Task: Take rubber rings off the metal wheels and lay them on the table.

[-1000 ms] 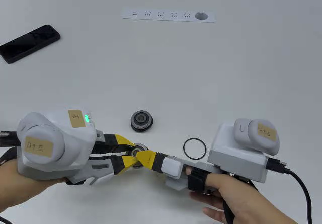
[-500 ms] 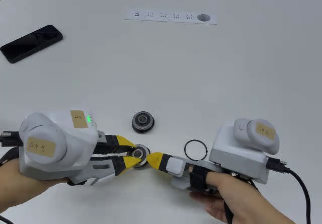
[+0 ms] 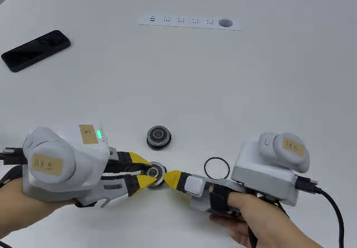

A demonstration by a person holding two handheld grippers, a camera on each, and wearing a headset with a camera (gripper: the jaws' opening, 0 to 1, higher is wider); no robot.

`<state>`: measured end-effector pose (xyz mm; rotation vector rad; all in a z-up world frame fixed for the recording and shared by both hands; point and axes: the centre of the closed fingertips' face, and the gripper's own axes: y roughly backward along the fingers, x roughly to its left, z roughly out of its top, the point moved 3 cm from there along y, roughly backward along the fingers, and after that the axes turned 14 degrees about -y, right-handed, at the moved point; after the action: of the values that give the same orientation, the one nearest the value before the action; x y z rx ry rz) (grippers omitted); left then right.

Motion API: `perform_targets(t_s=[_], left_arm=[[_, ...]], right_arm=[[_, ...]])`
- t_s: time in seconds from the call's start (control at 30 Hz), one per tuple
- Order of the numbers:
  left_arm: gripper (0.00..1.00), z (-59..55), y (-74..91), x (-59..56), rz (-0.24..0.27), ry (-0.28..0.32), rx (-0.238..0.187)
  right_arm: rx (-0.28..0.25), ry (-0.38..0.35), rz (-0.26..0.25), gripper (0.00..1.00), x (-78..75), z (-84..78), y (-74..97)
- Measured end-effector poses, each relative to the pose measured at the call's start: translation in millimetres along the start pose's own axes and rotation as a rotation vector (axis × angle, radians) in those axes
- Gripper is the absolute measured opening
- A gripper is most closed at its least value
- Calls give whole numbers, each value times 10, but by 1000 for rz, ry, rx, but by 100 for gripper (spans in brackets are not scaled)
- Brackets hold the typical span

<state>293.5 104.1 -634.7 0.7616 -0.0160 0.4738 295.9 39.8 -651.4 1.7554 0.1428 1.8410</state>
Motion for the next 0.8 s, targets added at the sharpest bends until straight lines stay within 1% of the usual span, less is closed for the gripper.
perform_targets(t_s=[0.1, 0.2, 0.27, 0.3, 0.4, 0.67, 0.8], left_arm=[[12, 2, -1, 0, -1, -2, 4], [12, 0, -1, 1, -2, -4, 5], [12, -1, -2, 2, 0, -4, 5], [12, -1, -1, 2, 1, -4, 6], [12, -3, -2, 3, 1, -4, 7], [12, -11, -2, 5, 2, -3, 5], [12, -5, -7, 3, 3, -7, 12]], right_arm=[[-5, -3, 1, 1, 11, -4, 1], [-15, 34, -4, 1, 43, -12, 4], [-25, 56, -19, 1, 55, -13, 7], [-27, 80, -27, 1, 67, -17, 2], [-26, 105, -35, 1, 91, -22, -8], [-24, 132, -43, 1, 88, -17, -28], [-31, 145, -51, 1, 93, -18, -32]])
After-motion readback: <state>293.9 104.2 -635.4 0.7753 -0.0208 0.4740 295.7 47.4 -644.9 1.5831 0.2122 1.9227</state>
